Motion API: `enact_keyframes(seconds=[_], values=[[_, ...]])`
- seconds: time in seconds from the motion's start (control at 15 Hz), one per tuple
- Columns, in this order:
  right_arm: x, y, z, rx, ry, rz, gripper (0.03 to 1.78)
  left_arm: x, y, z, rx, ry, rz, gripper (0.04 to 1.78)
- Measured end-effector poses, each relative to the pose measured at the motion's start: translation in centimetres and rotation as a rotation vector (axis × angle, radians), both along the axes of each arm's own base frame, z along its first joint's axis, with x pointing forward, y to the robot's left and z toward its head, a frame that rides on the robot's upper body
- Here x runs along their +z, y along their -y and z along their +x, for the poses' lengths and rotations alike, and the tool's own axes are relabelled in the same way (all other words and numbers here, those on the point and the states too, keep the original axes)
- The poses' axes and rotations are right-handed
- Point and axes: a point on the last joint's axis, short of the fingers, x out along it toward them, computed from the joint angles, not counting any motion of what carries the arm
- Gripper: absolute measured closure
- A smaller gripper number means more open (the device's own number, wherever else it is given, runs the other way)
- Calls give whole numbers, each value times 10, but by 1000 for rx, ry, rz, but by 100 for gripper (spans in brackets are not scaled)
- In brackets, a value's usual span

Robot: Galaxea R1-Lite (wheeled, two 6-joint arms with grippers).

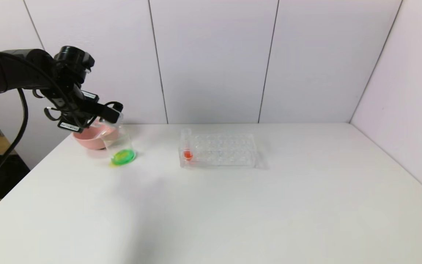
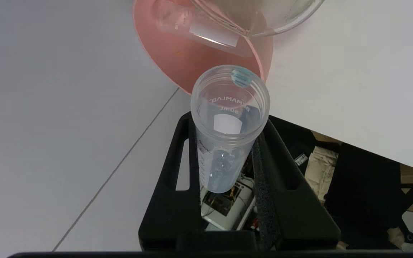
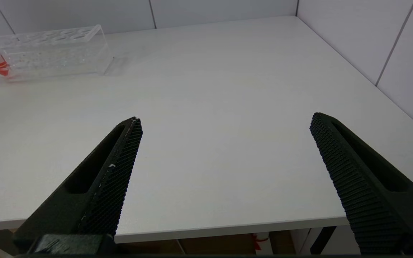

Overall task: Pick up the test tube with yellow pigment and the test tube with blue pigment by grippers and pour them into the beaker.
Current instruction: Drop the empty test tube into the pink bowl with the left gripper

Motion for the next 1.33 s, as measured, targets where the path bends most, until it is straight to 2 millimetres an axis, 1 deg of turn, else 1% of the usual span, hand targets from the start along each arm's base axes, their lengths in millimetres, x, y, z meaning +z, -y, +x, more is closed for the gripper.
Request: enact_keyframes(seconds=[0.2,0.4,0.53,0.67,0.8,0.93,1.0,1.2,1.33], values=[[0,0,0,0,0,0,10,30,-1,-22,55,105,-158,138],[0,0,0,0,0,0,10,74,-4,-61,177,264,-439,138],[0,0,0,0,0,-1,10,99,-5,-88,296,368,-657,138],[0,0,0,0,0,-1,10,119,-4,-111,427,459,-870,138],[0,0,0,0,0,0,10,130,-4,-124,550,529,-1066,138],[0,0,0,0,0,0,10,130,-5,-127,668,557,-1220,138],[0,0,0,0,0,0,10,127,-5,-124,721,567,-1286,138],[0,0,0,0,0,0,10,111,-12,-104,799,613,-1392,138],[0,0,0,0,0,0,10,101,-24,-88,813,676,-1431,138]])
